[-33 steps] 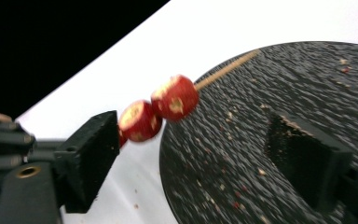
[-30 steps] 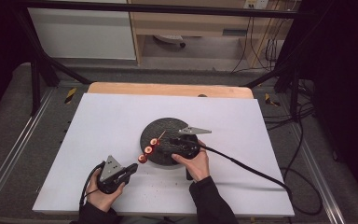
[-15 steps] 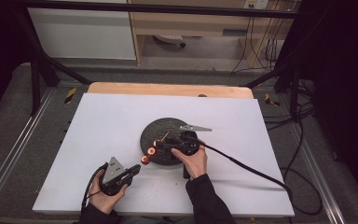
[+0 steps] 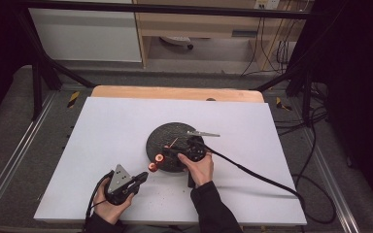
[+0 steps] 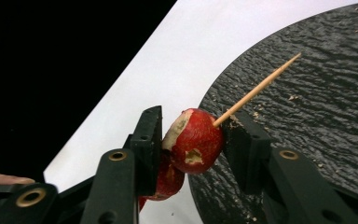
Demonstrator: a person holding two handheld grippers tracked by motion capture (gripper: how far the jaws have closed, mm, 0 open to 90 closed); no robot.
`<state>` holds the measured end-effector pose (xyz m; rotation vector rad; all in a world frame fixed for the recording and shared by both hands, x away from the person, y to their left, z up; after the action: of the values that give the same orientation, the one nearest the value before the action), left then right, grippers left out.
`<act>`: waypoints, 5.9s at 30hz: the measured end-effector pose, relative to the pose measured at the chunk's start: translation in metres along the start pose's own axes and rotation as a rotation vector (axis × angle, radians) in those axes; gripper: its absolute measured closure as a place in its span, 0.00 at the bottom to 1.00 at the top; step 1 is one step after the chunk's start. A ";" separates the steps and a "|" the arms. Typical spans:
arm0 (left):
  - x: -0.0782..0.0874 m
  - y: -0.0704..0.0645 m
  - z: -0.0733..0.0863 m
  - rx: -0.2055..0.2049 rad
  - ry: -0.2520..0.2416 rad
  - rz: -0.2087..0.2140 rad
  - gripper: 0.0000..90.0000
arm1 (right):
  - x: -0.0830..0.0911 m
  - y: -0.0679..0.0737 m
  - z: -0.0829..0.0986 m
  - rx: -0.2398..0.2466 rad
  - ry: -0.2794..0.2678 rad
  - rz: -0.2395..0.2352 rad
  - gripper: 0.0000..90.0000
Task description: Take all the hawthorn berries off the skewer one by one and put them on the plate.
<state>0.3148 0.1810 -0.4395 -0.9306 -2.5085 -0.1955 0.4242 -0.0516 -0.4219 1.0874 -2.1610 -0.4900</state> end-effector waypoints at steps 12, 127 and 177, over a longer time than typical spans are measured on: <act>0.007 0.002 -0.003 0.003 -0.040 0.003 0.98 | 0.014 -0.004 -0.027 -0.039 -0.069 0.029 0.70; 0.009 0.009 -0.003 0.042 -0.044 -0.011 0.98 | -0.013 0.019 -0.002 0.131 0.049 -0.058 0.68; 0.016 0.014 -0.004 0.063 -0.069 -0.017 0.98 | 0.037 -0.041 -0.044 0.189 -0.062 0.189 0.68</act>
<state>0.3152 0.1998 -0.4288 -0.9051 -2.5709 -0.0903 0.4620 -0.1073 -0.3997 0.9634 -2.3750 -0.2398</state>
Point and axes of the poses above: each handheld gripper's, and its own axes: x roughly backward along the jaws, z roughly out of its underside, y roughly to its left, the point moved 1 cm from there along -x, roughly forward along the jaws, and after that the axes turned 2 degrees about x, right-handed, at the moved point
